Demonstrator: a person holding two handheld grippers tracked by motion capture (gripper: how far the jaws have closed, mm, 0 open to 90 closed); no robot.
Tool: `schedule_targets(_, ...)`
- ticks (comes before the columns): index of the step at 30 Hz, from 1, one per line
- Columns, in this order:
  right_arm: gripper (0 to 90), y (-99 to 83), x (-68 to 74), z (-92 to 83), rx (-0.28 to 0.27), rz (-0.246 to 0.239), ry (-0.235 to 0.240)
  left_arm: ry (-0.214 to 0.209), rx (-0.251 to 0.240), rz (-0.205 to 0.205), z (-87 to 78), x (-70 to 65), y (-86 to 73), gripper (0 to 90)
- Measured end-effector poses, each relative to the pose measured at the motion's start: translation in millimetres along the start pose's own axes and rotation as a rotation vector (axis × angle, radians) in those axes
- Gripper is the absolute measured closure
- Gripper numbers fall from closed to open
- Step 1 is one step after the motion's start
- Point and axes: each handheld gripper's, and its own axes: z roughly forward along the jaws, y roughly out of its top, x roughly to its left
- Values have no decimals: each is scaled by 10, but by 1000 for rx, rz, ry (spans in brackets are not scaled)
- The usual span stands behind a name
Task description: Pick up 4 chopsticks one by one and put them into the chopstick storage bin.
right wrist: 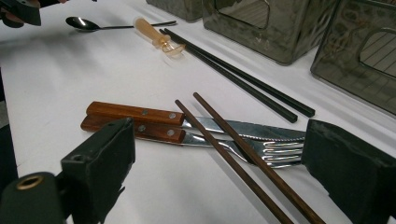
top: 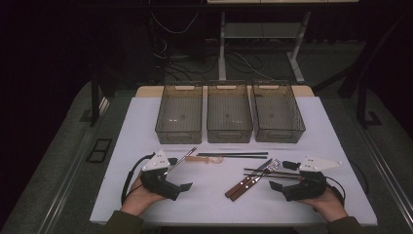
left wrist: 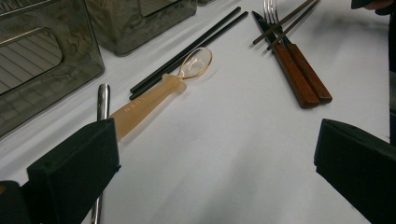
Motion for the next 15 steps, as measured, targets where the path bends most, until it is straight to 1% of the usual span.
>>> schedule_targets(5,101,7,-6,-15,-1,-2,8,-4,4,1,1,-9,1,0)
schedule_targets(8,101,12,-16,-19,10,4,8,-9,2,-24,3,-2,3,0)
schedule_targets(10,101,19,-27,-36,28,-4,7,-9,4,-22,4,-1,10,0)
schedule_targets(14,102,57,-68,-74,30,-10,-3,-3,4,-17,3,-21,11,0)
schedule_targets(15,103,63,-77,-84,29,-3,-6,-1,10,-15,-1,-18,3,0)
